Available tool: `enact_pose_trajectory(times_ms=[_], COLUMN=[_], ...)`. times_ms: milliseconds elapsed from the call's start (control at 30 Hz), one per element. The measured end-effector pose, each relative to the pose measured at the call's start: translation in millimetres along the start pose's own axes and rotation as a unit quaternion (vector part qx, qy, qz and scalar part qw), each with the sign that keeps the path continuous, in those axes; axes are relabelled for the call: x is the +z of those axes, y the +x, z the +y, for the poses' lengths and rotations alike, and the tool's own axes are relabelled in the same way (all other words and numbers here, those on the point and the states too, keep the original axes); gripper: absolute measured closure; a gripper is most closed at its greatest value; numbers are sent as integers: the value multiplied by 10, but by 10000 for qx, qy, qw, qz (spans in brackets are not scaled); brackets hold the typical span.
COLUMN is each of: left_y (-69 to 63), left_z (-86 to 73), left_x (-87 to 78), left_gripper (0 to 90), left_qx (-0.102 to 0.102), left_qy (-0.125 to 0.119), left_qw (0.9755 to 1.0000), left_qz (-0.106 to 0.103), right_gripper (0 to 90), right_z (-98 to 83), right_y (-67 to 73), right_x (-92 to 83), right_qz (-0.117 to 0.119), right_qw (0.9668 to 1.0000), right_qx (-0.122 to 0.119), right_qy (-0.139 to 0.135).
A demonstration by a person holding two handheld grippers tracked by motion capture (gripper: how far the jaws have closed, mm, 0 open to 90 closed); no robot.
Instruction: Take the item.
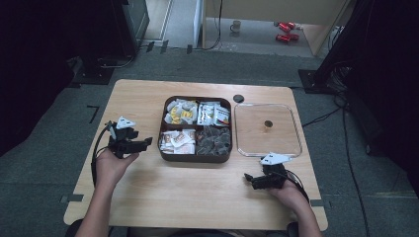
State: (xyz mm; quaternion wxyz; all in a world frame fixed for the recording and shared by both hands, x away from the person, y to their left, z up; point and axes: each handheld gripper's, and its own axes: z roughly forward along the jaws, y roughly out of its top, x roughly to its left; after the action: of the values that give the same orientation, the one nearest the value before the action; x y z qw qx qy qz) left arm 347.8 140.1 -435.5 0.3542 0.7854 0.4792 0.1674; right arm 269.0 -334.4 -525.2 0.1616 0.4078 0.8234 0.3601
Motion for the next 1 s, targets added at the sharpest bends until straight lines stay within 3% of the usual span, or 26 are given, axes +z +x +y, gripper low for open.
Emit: enact_pose_trajectory(times_ms=[333, 733, 1000], left_y=[-173, -366, -405], left_z=[197, 349, 371], left_x=[39, 232, 403], left_gripper=[419, 437, 455], left_qx=[254, 692, 794], left_qy=[60, 257, 580], left_qw=[9994, 9962, 9944], left_qz=[-238, -459, -399], right_gripper=[72, 72, 72], right_z=[0, 0, 0], right_y=[0, 0, 0], right_x=[0, 1, 1], right_qz=[0, 1, 0], right_qw=[10000, 10000, 10000], right_qx=[0, 2, 1], right_qy=[0, -4, -5])
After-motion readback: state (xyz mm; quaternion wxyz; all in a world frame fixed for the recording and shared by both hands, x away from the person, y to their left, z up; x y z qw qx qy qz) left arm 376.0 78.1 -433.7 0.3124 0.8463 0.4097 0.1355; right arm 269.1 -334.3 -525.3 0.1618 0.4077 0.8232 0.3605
